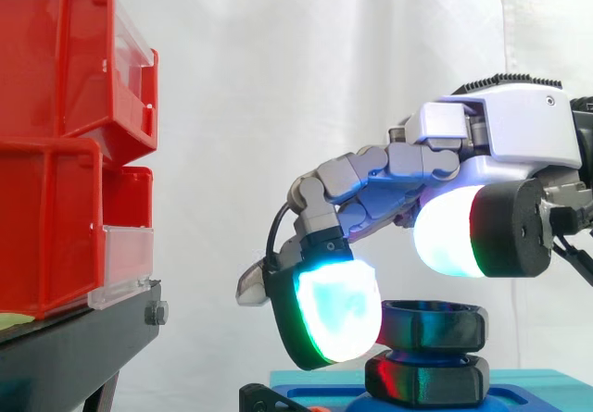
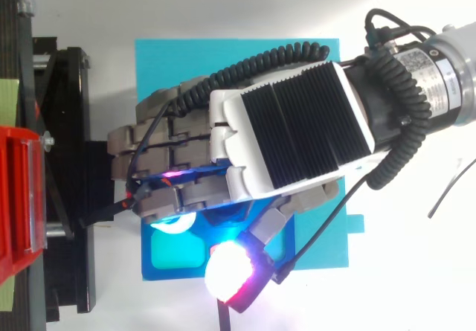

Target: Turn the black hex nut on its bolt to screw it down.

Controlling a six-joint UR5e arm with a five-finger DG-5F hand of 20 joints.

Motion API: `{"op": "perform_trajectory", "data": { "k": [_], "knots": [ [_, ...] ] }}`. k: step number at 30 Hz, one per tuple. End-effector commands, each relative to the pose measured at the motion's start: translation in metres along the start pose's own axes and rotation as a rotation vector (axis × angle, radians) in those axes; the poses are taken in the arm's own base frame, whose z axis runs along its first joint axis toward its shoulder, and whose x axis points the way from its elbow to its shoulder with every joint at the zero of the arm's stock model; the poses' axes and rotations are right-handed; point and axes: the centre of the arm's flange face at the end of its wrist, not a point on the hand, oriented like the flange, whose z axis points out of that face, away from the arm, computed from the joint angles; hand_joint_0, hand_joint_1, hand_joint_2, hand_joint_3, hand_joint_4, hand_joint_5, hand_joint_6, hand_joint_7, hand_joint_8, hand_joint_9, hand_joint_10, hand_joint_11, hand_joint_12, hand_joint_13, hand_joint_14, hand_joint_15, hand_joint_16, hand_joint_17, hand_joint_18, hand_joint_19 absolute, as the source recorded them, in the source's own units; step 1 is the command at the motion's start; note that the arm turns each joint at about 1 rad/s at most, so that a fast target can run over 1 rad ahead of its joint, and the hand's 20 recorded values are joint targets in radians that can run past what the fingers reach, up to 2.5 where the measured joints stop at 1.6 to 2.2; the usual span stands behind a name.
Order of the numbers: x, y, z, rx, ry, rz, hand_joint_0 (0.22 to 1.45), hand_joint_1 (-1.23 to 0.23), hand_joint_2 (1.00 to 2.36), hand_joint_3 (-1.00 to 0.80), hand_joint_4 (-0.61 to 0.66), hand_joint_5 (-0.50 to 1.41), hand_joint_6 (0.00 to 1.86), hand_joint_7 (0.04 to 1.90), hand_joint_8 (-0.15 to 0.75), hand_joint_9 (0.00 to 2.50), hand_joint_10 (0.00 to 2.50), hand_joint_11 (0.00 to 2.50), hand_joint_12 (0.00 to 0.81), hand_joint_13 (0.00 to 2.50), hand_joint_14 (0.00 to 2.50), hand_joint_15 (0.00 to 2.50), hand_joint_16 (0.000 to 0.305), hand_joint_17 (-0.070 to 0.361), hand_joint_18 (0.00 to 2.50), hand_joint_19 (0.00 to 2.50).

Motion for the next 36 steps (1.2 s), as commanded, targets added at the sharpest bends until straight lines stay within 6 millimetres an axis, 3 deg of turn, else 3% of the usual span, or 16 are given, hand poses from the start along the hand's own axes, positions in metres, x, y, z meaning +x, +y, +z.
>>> {"op": "perform_trajectory", "data": {
  "k": [1, 22, 24, 36],
  "knots": [
    [0.0, -0.005, -0.004, -0.002, 0.011, 0.004, 0.51, -0.27, 1.0, -0.5, 0.12, -0.02, 0.5, 1.42, 0.246, 0.53, 0.01, 0.18, 0.347, 0.49, 0.0, 0.1, 0.06, 0.134, 0.43, 0.46],
    [-0.011, -0.048, -0.039, -0.041, 0.025, 0.006, 0.51, -0.27, 1.0, -0.5, 0.13, -0.02, 0.5, 1.42, 0.25, 0.54, 0.01, 0.17, 0.346, 0.49, 0.0, 0.11, 0.059, 0.134, 0.43, 0.46],
    [-0.027, -0.049, -0.036, -0.067, 0.006, -0.003, 0.51, -0.27, 1.0, -0.5, 0.13, -0.03, 0.5, 1.41, 0.248, 0.54, 0.01, 0.18, 0.346, 0.49, 0.0, 0.11, 0.059, 0.134, 0.43, 0.46],
    [-0.037, -0.043, -0.026, -0.094, -0.027, 0.029, 0.51, -0.26, 1.0, -0.5, 0.13, -0.03, 0.5, 1.39, 0.247, 0.54, 0.01, 0.17, 0.347, 0.49, 0.0, 0.11, 0.059, 0.133, 0.43, 0.46]
  ]
}}
